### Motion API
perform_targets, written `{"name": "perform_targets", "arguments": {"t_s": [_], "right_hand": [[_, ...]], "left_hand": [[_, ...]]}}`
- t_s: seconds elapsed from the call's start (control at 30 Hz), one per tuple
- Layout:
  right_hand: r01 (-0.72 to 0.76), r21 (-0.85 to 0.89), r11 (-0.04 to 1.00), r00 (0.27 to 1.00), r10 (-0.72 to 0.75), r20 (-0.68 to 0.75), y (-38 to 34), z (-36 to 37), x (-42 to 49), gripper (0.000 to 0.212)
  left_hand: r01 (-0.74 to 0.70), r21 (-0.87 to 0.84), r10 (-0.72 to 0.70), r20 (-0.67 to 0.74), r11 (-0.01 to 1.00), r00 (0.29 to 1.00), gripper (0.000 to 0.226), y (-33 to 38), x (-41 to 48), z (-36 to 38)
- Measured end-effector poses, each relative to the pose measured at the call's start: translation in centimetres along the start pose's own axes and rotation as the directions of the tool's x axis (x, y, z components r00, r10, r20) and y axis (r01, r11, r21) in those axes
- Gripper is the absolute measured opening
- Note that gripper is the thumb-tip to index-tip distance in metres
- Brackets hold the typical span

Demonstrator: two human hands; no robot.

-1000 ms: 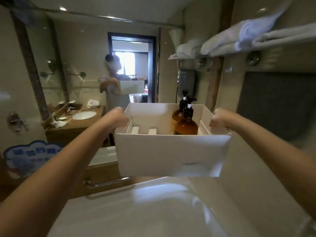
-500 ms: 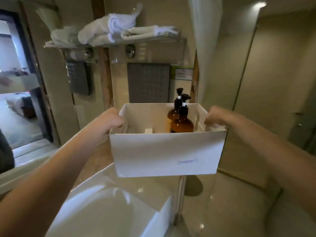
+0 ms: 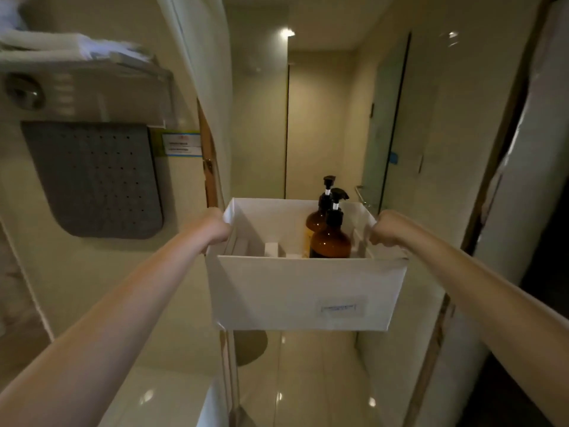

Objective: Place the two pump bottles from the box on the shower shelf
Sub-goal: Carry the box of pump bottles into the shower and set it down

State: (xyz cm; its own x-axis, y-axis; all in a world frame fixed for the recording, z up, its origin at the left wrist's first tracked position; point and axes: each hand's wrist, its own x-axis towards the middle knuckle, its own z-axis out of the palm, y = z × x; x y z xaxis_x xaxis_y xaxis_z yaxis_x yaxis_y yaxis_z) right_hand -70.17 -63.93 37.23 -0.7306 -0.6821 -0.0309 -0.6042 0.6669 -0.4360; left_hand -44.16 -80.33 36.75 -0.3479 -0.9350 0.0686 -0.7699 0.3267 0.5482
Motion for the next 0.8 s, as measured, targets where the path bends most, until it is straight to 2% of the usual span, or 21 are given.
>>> {"name": "perform_targets", "arguments": {"t_s": [0.13, 0.2, 0.37, 0.53, 0.8], "right_hand": [[-0.086, 0.023, 0.996, 0.996, 0.086, -0.021, 1.5, -0.3, 0.6, 0.020], [-0.102, 0.046, 0.994, 0.994, 0.104, -0.028, 1.7, -0.3, 0.9, 0.010], [-0.144, 0.032, 0.989, 0.989, 0.145, -0.036, 1.7, 0.0, 2.2, 0.024], [-0.165, 0.033, 0.986, 0.985, 0.166, -0.051, 1.1, 0.5, 3.8, 0.028], [-0.156, 0.005, 0.988, 0.986, 0.156, -0.060, 0.6, 0.8, 7.8, 0.028]], "left_hand": [[-0.083, 0.038, 0.083, 0.015, 0.996, 0.996, 0.032, 1.4, 2.3, 1.2], [-0.103, 0.043, 0.101, 0.037, 0.994, 0.994, 0.031, 1.7, 3.4, 1.5], [-0.139, 0.017, 0.137, 0.065, 0.990, 0.988, 0.035, 1.8, 6.2, 2.7], [-0.172, 0.032, 0.171, 0.035, 0.985, 0.985, 0.033, 1.7, 8.3, 3.4], [-0.183, 0.043, 0.179, 0.082, 0.982, 0.980, 0.036, 2.6, 12.2, 4.4]]}}
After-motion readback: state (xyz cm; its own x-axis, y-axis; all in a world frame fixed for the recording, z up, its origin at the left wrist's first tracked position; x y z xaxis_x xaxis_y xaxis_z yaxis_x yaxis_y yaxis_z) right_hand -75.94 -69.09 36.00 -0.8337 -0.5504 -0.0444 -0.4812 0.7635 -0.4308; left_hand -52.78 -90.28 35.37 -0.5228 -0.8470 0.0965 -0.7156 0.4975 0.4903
